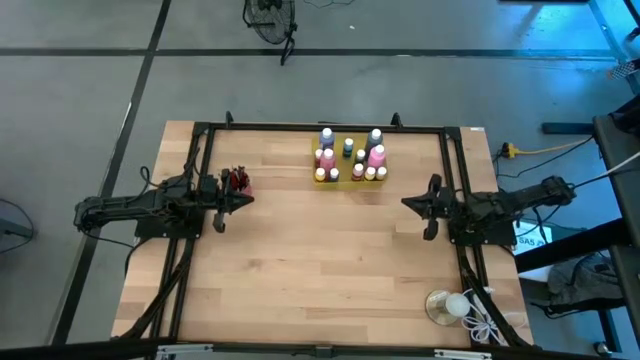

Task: Pick & Place Paint Supplies
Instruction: Return to Home Position

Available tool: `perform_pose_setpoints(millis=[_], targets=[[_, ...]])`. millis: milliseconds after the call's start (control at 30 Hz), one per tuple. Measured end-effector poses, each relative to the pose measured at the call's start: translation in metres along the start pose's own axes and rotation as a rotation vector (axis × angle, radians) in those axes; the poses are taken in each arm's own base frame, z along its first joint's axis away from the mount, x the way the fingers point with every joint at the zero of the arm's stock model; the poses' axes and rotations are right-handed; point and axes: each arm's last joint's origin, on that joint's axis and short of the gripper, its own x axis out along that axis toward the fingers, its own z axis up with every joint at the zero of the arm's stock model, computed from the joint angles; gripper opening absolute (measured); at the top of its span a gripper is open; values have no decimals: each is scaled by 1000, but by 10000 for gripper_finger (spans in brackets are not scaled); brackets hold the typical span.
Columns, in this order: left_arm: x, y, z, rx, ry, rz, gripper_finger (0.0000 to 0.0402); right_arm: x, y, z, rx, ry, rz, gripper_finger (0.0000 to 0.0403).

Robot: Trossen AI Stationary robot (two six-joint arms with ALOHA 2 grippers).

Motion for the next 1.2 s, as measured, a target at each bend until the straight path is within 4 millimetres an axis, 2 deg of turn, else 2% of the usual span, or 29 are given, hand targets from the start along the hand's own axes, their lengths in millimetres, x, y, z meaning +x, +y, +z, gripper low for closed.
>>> perform_pose_setpoints(millis=[233,367,800,1200], targets=[[0,1,0,-15,0,27,2,-12,-6,4,12,99,-11,1],[0,2,-1,-56,0,60,2,-11,-5,3,8,89,-7,1],[0,2,-1,-71,2,64,2,-6,10,-1,-73,-58,444,1],[0,2,-1,-71,0,64,2,-6,11,-3,-22,-20,470,4]])
